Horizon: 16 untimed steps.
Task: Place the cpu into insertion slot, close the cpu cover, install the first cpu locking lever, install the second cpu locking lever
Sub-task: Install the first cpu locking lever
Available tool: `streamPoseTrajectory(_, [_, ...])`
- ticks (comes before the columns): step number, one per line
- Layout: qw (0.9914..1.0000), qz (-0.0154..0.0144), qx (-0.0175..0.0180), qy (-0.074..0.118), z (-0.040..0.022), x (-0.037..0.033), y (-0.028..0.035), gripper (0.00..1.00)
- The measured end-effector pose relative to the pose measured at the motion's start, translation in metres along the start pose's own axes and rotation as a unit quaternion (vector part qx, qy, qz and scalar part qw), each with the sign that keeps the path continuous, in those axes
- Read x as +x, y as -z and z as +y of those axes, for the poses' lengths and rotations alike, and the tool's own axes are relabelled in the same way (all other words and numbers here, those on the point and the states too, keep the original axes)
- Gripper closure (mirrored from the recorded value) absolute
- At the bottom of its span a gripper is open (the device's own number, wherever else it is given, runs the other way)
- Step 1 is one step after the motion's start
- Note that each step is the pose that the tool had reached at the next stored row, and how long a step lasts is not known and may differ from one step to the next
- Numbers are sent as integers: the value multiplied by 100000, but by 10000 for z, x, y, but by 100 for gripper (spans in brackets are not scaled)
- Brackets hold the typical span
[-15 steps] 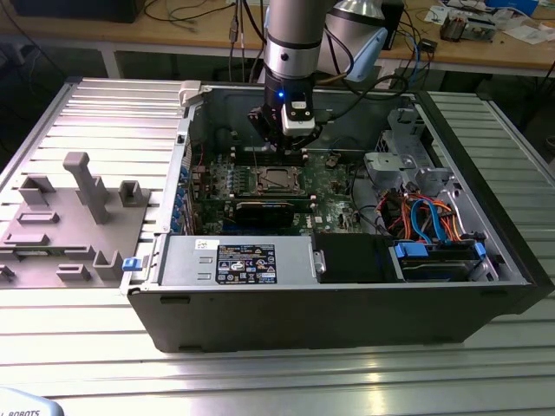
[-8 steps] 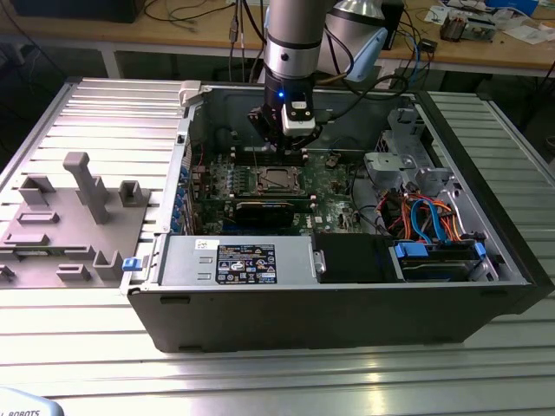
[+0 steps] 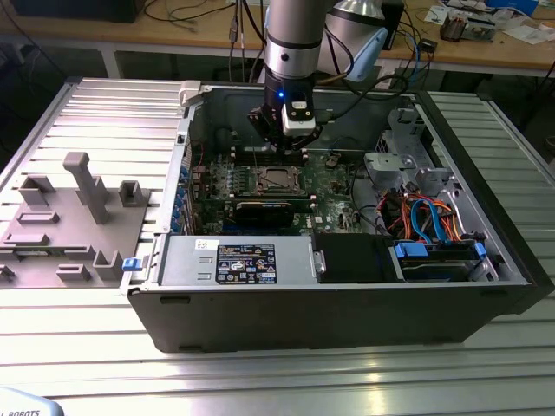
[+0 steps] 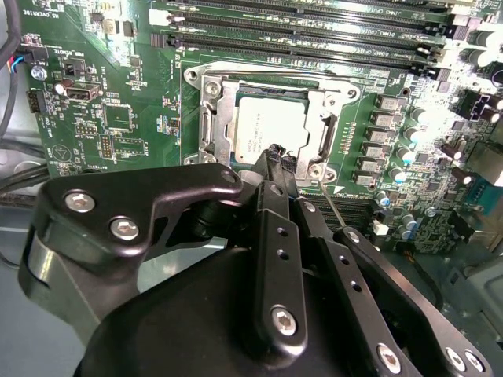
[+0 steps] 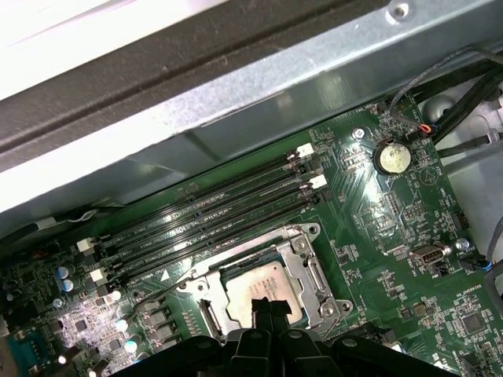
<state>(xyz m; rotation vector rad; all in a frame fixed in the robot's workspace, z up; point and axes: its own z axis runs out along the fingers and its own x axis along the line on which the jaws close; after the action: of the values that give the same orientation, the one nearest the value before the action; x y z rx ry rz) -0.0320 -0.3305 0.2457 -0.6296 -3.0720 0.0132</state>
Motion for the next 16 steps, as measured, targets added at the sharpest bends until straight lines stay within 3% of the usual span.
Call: streamPoseTrajectory(16, [99999, -7, 1, 408, 0, 0, -1, 89])
